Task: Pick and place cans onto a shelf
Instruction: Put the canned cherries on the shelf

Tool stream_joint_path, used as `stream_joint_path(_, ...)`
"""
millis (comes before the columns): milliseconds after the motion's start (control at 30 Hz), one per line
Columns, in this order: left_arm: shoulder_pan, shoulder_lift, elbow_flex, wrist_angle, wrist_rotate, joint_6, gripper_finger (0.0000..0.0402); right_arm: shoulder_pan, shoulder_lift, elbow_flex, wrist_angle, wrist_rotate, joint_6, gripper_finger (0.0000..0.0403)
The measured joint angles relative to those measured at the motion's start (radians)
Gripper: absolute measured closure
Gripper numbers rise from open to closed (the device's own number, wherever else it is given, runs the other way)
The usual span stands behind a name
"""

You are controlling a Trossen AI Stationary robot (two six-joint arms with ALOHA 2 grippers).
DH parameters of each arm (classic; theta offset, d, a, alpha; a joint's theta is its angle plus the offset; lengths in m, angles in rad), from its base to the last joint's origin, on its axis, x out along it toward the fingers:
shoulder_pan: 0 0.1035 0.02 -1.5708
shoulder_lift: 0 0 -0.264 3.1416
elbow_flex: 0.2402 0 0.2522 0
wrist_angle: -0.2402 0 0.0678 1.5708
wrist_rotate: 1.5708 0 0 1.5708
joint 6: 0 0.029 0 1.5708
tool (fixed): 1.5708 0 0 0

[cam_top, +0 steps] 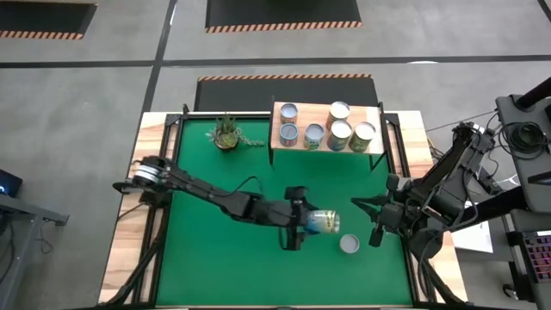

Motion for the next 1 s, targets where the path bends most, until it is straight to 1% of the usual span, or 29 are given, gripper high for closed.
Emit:
stream_joint_path(67,-0.017,-0.054,-0.061,0.113,0.000,0.049,0.0114,0.000,0.000,0.000,0.000,0.000,-0.002,0.0394)
stream_joint_path(167,-0.034,-0.134,-0.196,0.309,0.012,0.095,0.0114,0.000,0.000,0.000,0.001,0.000,-0.008,0.0394)
stream_joint_path(267,-0.035,-0.204,-0.339,0.505,0.085,0.099,0.0114,0.000,-0.001,0.000,0.005,0.009,-0.011,0.0394)
stream_joint_path(367,-0.034,-0.264,-0.454,0.688,0.145,0.099,0.0114,-0.006,-0.001,-0.001,0.012,0.031,-0.010,0.0394)
stream_joint_path(433,-0.034,-0.289,-0.514,0.788,0.188,0.099,0.0114,-0.018,0.003,-0.001,0.031,0.037,-0.010,0.0394)
stream_joint_path(533,-0.034,-0.305,-0.597,0.927,0.283,0.107,0.0114,-0.037,0.008,-0.006,0.093,0.026,-0.010,0.0393)
stream_joint_path(633,-0.035,-0.321,-0.667,1.071,0.342,0.110,0.0114,-0.060,0.027,-0.006,0.153,-0.009,-0.034,0.0385)
stream_joint_path(700,-0.034,-0.326,-0.701,1.134,0.345,0.110,0.0113,-0.076,0.046,-0.007,0.211,-0.043,-0.079,0.0371)
stream_joint_path(767,-0.033,-0.330,-0.726,1.154,0.344,0.106,0.0113,-0.099,0.073,-0.007,0.311,-0.080,-0.151,0.0346)
stream_joint_path(833,-0.033,-0.334,-0.741,1.166,0.343,0.105,0.0113,-0.120,0.106,-0.007,0.419,-0.126,-0.249,0.0315)
stream_joint_path(1000,-0.033,-0.336,-0.769,1.191,0.346,0.107,0.0113,-0.161,0.185,-0.007,0.707,-0.243,-0.503,0.0221)
